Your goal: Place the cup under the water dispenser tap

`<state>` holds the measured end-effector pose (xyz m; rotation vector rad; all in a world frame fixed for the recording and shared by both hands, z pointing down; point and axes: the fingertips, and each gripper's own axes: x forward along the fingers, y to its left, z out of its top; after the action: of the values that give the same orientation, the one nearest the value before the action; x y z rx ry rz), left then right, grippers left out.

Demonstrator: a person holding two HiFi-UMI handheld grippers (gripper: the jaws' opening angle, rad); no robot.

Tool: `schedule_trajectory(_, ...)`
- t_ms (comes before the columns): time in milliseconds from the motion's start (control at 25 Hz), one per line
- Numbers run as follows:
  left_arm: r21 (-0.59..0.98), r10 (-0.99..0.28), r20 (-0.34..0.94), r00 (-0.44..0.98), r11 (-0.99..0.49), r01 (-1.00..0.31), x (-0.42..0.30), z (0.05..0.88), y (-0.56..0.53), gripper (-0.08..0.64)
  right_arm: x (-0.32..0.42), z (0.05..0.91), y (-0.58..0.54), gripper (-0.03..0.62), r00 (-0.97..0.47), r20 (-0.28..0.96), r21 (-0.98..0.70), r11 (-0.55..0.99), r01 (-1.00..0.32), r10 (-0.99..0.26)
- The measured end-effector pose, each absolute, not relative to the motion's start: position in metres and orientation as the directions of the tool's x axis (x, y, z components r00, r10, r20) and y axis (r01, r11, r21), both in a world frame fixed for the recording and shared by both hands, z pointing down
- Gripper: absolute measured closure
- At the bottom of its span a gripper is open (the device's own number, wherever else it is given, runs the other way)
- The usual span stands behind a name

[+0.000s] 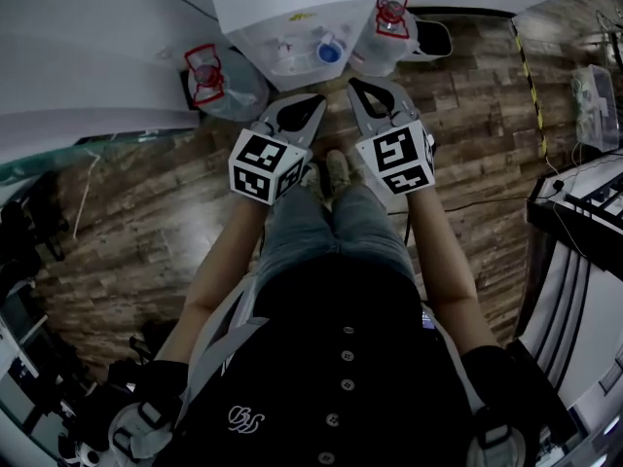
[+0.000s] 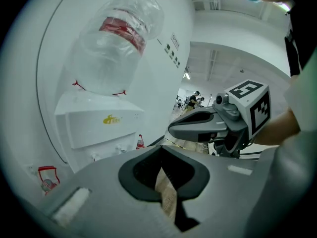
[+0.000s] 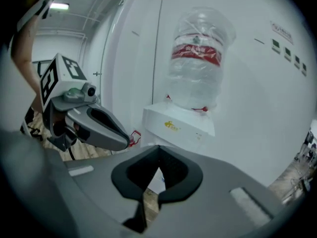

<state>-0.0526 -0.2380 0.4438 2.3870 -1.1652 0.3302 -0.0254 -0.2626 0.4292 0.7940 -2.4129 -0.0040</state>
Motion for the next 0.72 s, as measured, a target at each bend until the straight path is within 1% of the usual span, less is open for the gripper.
schedule_trajectory(160, 0.294, -0.701, 0.393, 0.595, -0.517, -0.804, -0.057, 0.426, -0.234, 0.557, -0.019, 0.412, -0.257, 0.592, -0.637, 0.520, 0.113, 0.785, -0.609, -0.569)
schedule_trajectory(320, 0.285, -0.709, 0.388, 0.590, -0.516, -0.808, -0.059, 0.415, -0.230, 0.557, -0.017, 0.409, -0.252, 0.592, -0.637, 0.498, 0.077, 0.761, -0.644, -0.589)
schedule_trajectory(400, 0.279, -0.708, 0.384, 0.592, -0.522, -0.806, -0.059, 0.411, -0.229, 0.557, -0.018, 0.404, -0.249, 0.592, -0.664, 0.472, 0.008, 0.756, -0.654, -0.580)
schedule_trajectory(520, 0.281, -0.706, 0.372, 0.603, -0.534, -0.798, -0.059, 0.404, -0.227, 0.557, -0.019, 0.389, -0.246, 0.592, -0.729, 0.389, -0.158, 0.739, -0.655, -0.563)
schedule_trajectory(600, 0.289, -0.699, 0.363, 0.616, -0.545, -0.787, -0.059, 0.401, -0.227, 0.557, -0.018, 0.376, -0.244, 0.592, -0.747, 0.358, -0.195, 0.738, -0.646, -0.559)
schedule_trajectory(720, 0.282, -0.696, 0.347, 0.628, -0.561, -0.778, -0.059, 0.394, -0.230, 0.557, -0.020, 0.357, -0.240, 0.592, -0.769, 0.324, -0.204, 0.753, -0.626, -0.552)
